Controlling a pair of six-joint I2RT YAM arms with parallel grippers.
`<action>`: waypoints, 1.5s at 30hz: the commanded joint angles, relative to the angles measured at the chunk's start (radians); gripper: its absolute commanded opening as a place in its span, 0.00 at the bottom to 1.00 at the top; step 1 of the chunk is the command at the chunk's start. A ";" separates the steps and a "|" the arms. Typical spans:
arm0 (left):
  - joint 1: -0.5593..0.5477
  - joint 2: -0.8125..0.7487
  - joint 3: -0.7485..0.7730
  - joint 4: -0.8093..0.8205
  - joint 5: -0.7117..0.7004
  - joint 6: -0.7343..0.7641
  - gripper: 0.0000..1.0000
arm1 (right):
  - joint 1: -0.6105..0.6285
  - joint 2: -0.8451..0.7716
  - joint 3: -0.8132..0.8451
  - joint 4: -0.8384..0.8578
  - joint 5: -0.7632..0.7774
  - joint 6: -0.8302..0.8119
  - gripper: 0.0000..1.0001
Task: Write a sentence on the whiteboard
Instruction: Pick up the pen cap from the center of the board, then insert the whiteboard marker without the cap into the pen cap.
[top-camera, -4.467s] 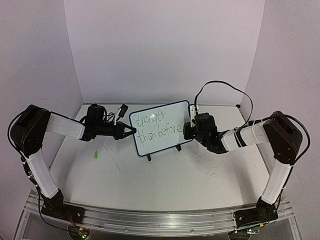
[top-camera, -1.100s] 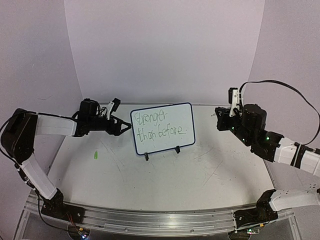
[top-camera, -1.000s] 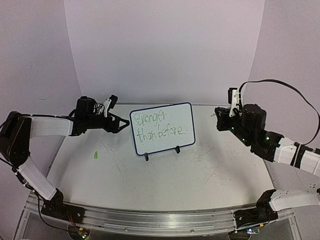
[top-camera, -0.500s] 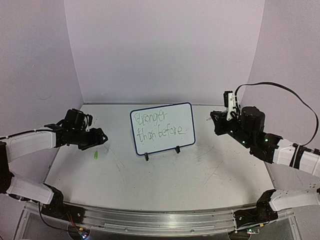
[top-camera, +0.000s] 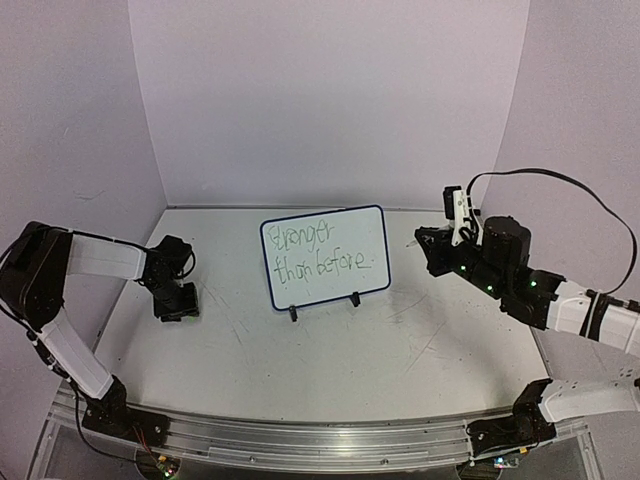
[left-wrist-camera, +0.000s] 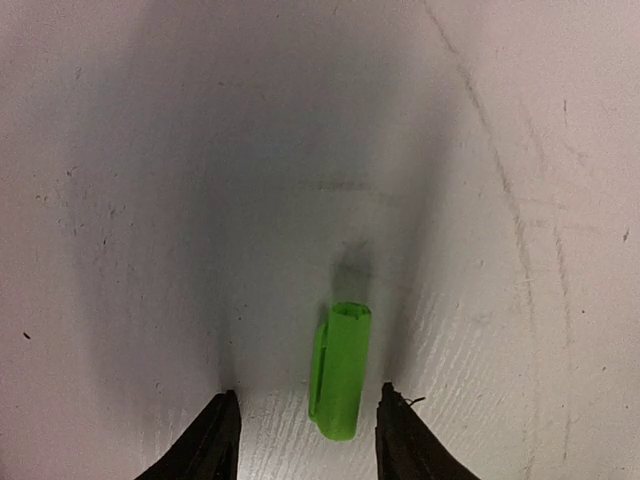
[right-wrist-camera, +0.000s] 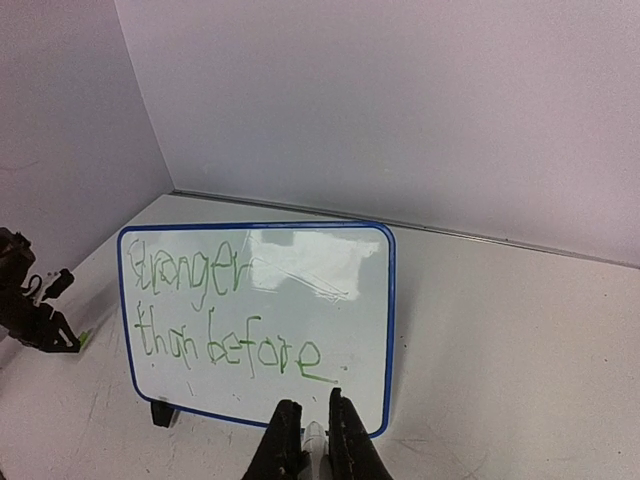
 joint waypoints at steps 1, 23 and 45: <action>-0.001 0.039 0.039 0.021 -0.047 0.032 0.44 | -0.002 -0.026 -0.008 0.040 -0.014 0.005 0.00; -0.454 -0.423 -0.120 0.207 0.162 0.113 0.00 | -0.002 0.285 0.329 -0.176 -0.590 0.048 0.00; -0.758 -0.386 -0.286 0.830 0.062 0.611 0.00 | 0.250 0.585 0.513 -0.229 -0.634 -0.018 0.00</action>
